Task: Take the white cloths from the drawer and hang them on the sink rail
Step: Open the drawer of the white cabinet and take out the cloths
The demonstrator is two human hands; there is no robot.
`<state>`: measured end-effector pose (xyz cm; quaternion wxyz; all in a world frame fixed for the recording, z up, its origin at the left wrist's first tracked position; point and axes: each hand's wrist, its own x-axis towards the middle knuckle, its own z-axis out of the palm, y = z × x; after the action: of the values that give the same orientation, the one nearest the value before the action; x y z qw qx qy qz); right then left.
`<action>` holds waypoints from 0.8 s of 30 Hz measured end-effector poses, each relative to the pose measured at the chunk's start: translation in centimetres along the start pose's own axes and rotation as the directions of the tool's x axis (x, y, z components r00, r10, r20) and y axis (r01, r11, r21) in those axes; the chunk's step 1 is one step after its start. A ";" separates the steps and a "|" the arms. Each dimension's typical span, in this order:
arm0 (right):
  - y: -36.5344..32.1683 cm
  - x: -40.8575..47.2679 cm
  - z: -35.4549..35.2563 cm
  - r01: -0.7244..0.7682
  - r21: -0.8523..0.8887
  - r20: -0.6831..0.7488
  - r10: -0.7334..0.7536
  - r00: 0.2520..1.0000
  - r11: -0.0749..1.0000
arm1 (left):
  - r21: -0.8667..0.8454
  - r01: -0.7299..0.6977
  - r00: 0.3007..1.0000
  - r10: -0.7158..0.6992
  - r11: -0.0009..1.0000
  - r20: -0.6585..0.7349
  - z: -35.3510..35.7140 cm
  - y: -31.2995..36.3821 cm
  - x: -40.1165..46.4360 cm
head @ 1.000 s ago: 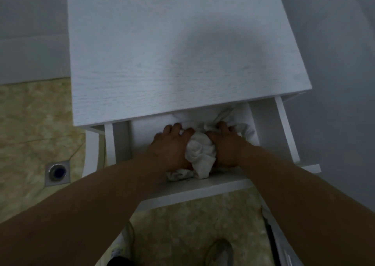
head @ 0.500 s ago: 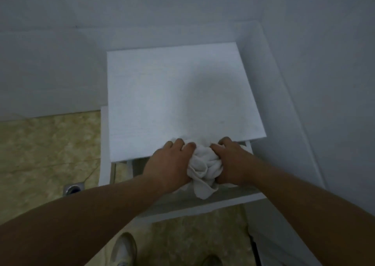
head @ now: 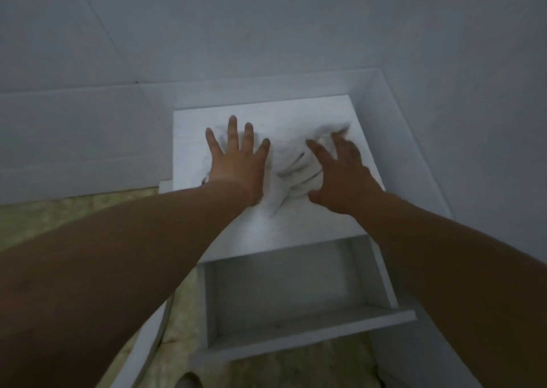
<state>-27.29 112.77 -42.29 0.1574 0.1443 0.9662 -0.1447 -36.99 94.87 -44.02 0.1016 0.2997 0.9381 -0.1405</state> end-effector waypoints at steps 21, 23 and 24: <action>3.2 -13.9 16.7 0.285 -0.194 0.316 -0.215 0.924 0.939 | -0.173 -0.115 0.988 0.095 0.978 -0.119 13.0 2.6 -4.8; 3.2 -13.2 16.7 0.314 -0.232 0.312 -0.235 0.920 0.921 | -0.177 -0.137 0.986 0.118 0.975 -0.115 13.6 2.2 -4.4; 3.2 -13.1 16.7 0.319 -0.248 0.308 -0.237 0.921 0.915 | -0.179 -0.146 0.985 0.128 0.973 -0.113 13.9 2.1 -4.3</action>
<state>-9.92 107.20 -53.68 0.2856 -0.0421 0.9566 -0.0391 -30.88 89.73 -56.30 0.0910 0.3597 0.9282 -0.0294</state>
